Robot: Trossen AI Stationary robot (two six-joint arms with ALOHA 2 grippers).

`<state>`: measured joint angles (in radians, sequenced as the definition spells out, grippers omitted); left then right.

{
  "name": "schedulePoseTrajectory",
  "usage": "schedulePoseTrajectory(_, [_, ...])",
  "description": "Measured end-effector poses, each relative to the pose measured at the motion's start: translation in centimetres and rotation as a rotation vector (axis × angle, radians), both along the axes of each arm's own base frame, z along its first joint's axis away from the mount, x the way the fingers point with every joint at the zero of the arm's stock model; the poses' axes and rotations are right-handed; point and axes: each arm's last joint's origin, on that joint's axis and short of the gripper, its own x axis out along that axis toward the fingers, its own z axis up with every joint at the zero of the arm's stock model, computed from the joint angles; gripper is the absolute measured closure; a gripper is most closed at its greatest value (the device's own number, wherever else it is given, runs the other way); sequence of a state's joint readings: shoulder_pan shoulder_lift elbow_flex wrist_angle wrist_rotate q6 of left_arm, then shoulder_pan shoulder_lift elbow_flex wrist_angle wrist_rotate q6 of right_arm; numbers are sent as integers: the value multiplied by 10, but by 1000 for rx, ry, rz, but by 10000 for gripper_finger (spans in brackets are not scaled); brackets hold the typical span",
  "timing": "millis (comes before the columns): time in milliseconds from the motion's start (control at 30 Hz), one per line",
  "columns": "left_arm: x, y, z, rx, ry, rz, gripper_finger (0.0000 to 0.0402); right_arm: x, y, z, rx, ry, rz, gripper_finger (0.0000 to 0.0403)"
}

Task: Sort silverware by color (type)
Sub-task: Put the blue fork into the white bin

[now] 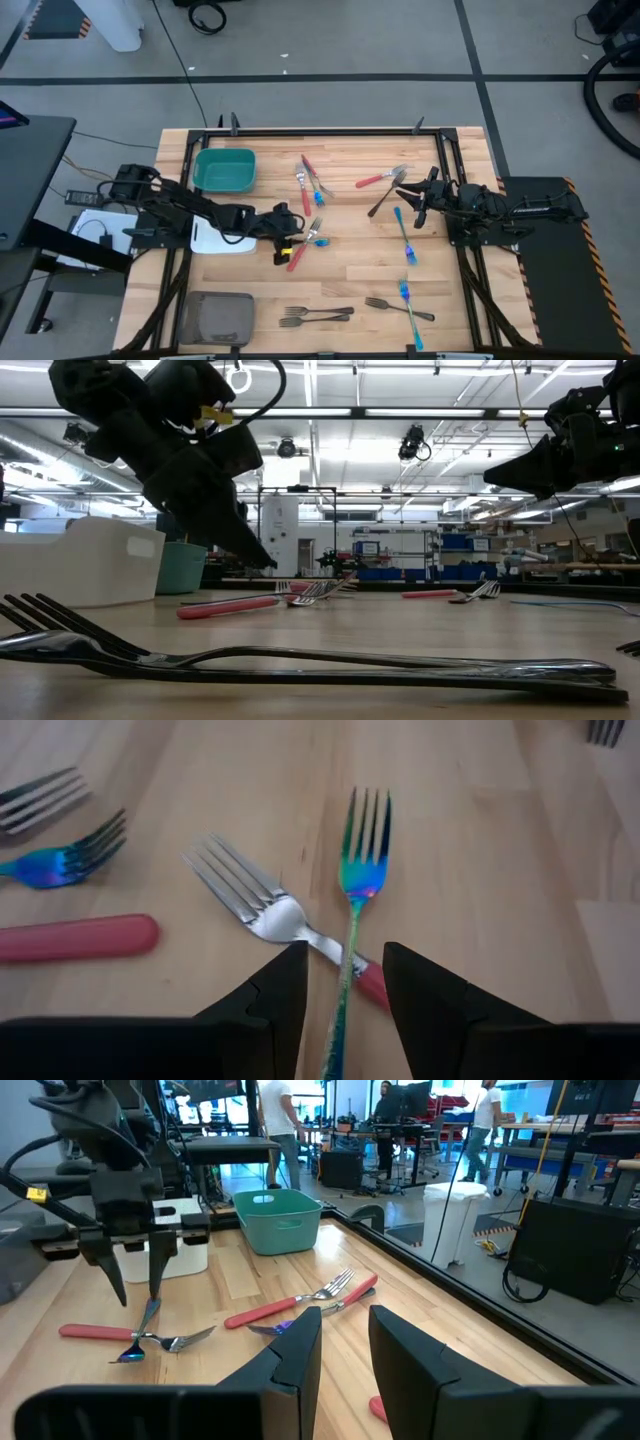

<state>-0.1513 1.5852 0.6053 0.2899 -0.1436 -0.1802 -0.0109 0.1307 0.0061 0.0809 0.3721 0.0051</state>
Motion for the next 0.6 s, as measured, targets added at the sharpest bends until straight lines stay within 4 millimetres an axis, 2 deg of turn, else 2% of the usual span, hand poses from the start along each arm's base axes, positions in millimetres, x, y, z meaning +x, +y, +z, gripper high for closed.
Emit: schedulePoseTrajectory(600, [-5, 1, -7, -26, 80, 26, 260, 0, 0, 0, 0, -1, 0, 307])
